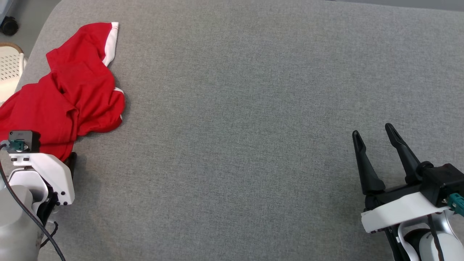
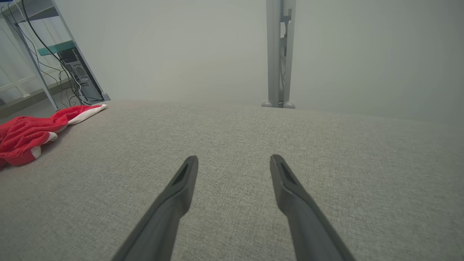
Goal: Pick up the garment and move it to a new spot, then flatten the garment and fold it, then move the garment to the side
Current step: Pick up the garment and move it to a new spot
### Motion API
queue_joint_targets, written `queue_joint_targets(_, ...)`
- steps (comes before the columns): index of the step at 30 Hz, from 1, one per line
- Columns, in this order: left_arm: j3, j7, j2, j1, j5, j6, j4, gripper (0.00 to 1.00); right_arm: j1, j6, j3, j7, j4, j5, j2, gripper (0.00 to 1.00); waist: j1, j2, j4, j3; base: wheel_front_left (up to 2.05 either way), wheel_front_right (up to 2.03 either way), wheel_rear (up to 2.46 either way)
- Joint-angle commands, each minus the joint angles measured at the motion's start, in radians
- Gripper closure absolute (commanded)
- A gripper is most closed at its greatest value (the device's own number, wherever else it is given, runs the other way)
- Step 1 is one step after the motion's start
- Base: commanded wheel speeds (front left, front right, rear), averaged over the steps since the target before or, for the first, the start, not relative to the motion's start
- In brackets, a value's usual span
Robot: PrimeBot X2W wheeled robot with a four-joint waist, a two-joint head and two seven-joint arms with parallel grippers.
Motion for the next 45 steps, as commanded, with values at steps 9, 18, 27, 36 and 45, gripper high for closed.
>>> queue_joint_targets(9,0.019,-0.062,0.004,-0.041,-0.026,0.03,0.035,1.0,0.003,0.0,-0.024,-0.001,-0.008,0.002,-0.006,0.0,0.0,-0.0001,0.003,-0.005,0.0,0.0,0.0)
queue_joint_targets(18,0.096,-0.288,0.019,-0.147,-0.066,0.084,-0.062,1.0,0.021,0.0,-0.037,-0.016,0.002,0.023,-0.006,0.0,0.0,-0.0001,0.027,-0.08,0.0,0.0,0.0)
queue_joint_targets(27,0.267,-0.303,0.041,-0.036,-0.039,0.153,-0.477,1.0,0.045,0.0,-0.045,-0.044,0.025,0.057,-0.006,0.0,0.0,-0.0001,0.011,-0.155,0.0,0.0,0.0)
queue_joint_targets(36,0.368,-0.304,-0.004,0.258,0.055,0.272,-1.018,1.0,0.072,0.0,-0.034,-0.073,0.053,0.093,-0.006,0.0,0.0,-0.0001,-0.033,-0.218,0.0,0.0,0.0)
queue_joint_targets(45,0.304,-0.238,-0.022,0.494,0.119,0.358,-1.384,1.0,0.073,0.0,-0.025,-0.092,0.072,0.112,-0.006,0.0,0.0,-0.0001,-0.124,-0.243,0.0,0.0,0.0)
